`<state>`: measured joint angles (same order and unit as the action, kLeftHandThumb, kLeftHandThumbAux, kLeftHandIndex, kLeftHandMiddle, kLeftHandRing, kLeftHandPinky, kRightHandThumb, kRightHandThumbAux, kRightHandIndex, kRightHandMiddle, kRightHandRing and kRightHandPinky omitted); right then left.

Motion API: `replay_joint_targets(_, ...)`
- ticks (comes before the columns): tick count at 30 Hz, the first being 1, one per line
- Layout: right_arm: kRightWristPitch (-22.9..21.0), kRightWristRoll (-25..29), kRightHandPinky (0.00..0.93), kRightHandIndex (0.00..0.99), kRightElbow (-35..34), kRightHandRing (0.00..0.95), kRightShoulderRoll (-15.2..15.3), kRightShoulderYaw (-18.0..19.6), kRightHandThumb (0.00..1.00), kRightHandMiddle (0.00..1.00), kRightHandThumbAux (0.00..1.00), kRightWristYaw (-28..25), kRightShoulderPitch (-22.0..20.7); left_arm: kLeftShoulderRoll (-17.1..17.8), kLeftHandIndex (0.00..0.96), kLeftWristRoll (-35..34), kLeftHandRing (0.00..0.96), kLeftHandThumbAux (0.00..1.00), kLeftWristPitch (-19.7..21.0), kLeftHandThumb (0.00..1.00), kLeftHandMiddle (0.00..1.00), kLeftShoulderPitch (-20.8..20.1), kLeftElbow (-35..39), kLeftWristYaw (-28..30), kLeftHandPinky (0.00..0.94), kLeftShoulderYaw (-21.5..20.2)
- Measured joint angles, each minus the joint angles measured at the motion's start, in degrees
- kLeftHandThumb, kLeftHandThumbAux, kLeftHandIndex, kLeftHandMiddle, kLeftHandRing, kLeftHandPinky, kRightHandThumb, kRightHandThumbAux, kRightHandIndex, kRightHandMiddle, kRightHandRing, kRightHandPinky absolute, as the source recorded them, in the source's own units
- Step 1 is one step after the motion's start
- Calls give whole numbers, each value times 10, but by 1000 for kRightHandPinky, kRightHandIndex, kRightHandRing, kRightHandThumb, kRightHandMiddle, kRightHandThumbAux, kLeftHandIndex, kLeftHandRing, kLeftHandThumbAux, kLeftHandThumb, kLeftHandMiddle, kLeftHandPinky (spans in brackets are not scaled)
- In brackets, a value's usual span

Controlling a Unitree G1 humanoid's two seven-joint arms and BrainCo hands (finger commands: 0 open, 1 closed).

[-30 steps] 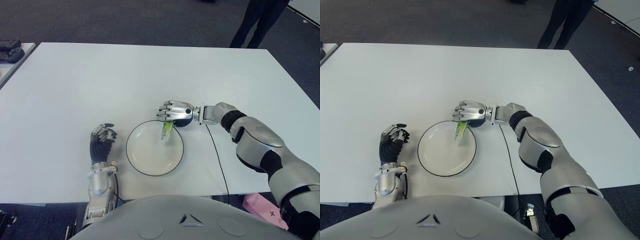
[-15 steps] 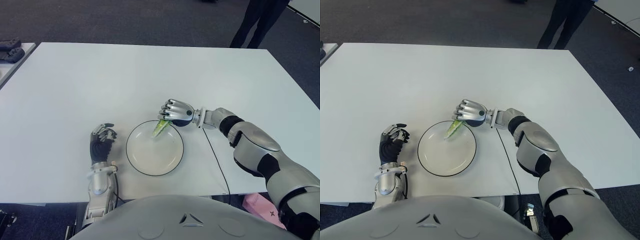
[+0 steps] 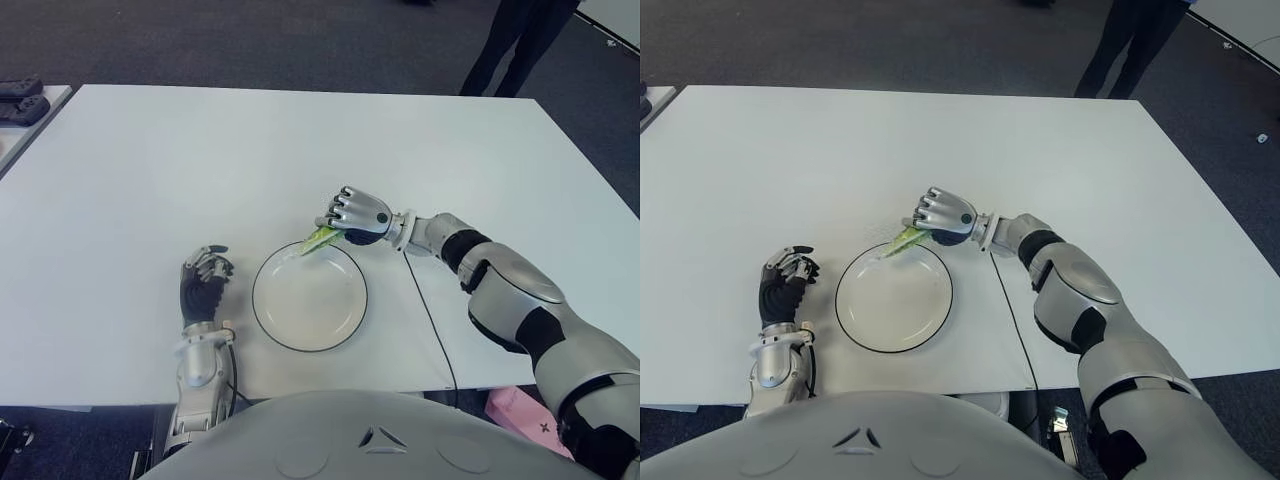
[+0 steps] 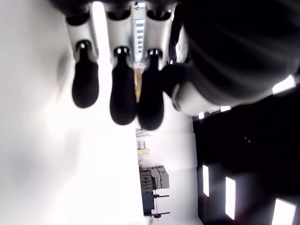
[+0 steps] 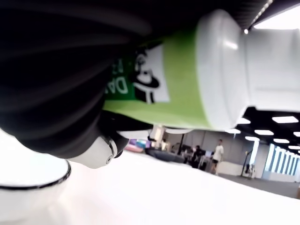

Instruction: Put the toothpaste on the table into the plate.

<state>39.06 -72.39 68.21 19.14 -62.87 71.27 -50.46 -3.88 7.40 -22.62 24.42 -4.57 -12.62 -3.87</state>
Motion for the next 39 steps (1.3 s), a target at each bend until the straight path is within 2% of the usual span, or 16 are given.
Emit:
replay_joint_targets(12,69,39,889,439,-50,891,30,45,712,917,720,6,0,0,436,2,636,718,2,706,642,-9,-6,0,637,0)
replay_joint_targets(20,81,54,884,439,-164,886,63,79,712,917,719,3,38,-1,436,1,641,718,-5,707,647,-14,-12,0,644,0)
replay_joint_targets(25,96,65,880,439,-250,882,86,102,711,917,720,-26,74,-2,435,0,643,718,-6,707,648,-16,-15,0,642,0)
replay_joint_targets(29,125,100,872,438,-318,875,112,124,710,913,721,-94,109,-2,435,0,642,718,-4,708,648,-18,-15,0,643,1)
replay_joint_targets(33,146,160,868,439,-387,871,141,148,709,907,722,-189,154,-2,435,1,644,718,-4,708,650,-18,-15,0,648,1)
replay_joint_targets(39,148,230,888,439,-517,891,170,190,708,915,722,-323,236,-2,435,1,644,718,-4,707,647,-19,-17,0,648,1)
